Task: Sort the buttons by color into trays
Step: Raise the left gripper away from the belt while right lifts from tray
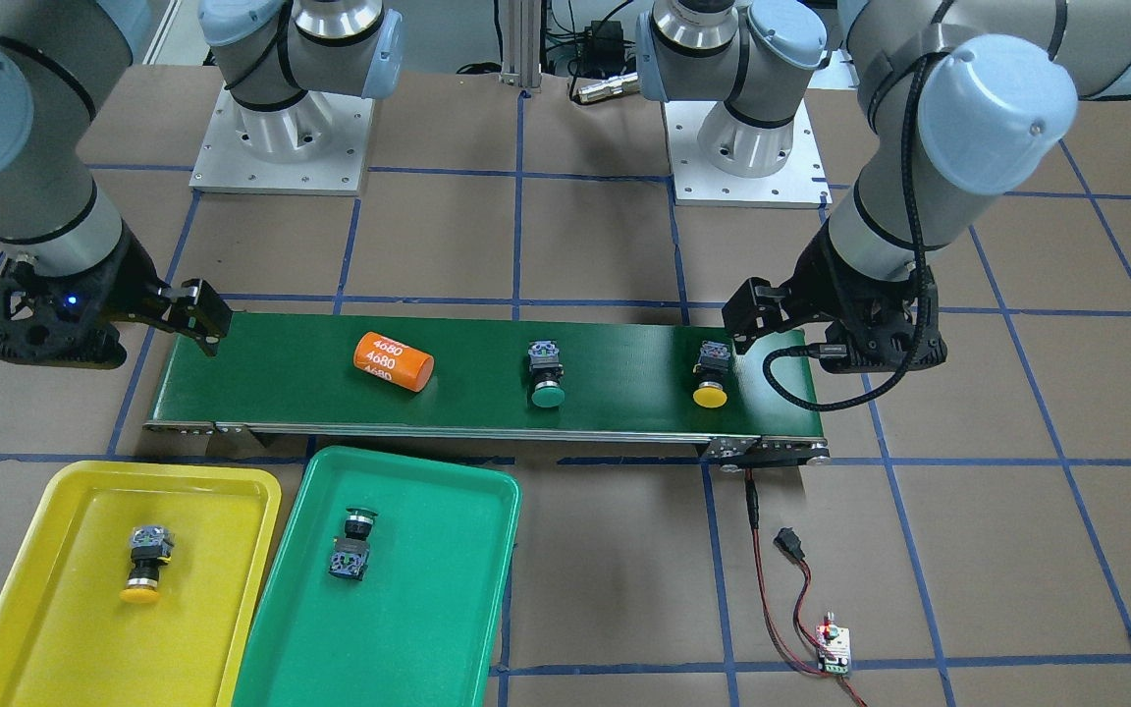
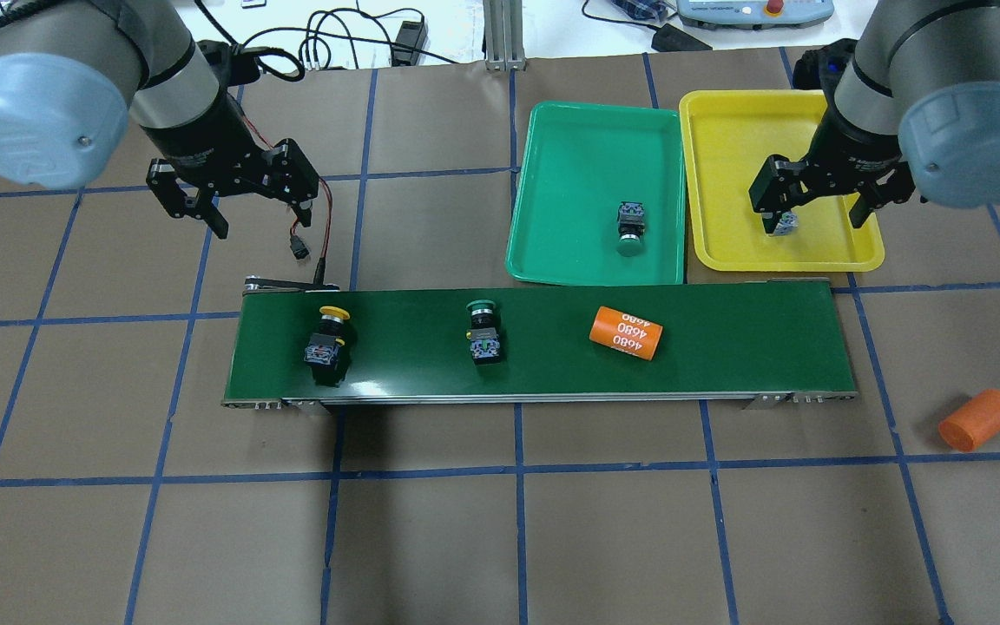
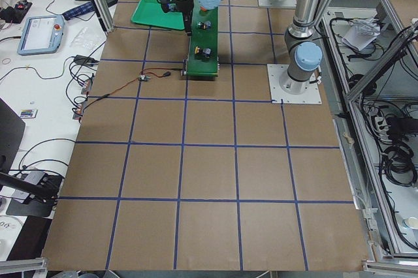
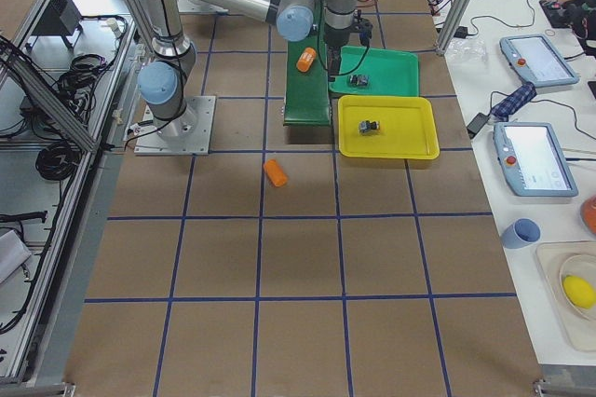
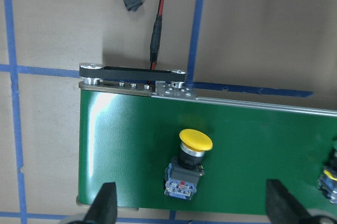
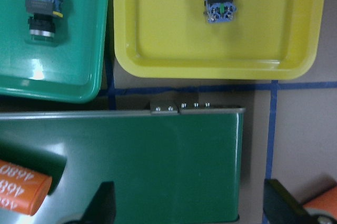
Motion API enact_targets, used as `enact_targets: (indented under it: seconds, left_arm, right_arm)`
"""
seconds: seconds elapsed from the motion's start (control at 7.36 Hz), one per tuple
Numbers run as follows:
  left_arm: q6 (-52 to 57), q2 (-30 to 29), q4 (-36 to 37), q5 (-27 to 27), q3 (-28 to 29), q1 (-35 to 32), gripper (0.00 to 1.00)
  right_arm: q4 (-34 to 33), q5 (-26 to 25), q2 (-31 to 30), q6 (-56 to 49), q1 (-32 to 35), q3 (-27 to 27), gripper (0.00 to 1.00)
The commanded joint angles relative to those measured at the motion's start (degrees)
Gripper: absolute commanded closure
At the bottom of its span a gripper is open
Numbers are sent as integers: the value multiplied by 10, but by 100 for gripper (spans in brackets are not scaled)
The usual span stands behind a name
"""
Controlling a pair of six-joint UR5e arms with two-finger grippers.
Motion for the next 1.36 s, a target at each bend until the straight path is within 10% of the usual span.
enact_targets:
  seconds: [0.0, 1.22]
  left_arm:
    - [-1, 15, -7, 27, 30, -17, 0]
    - [22, 41, 29, 18, 5, -10, 0]
  right_arm:
    - [43, 3, -39, 58, 7, 10, 0]
    - [31, 74, -47, 98, 54, 28, 0]
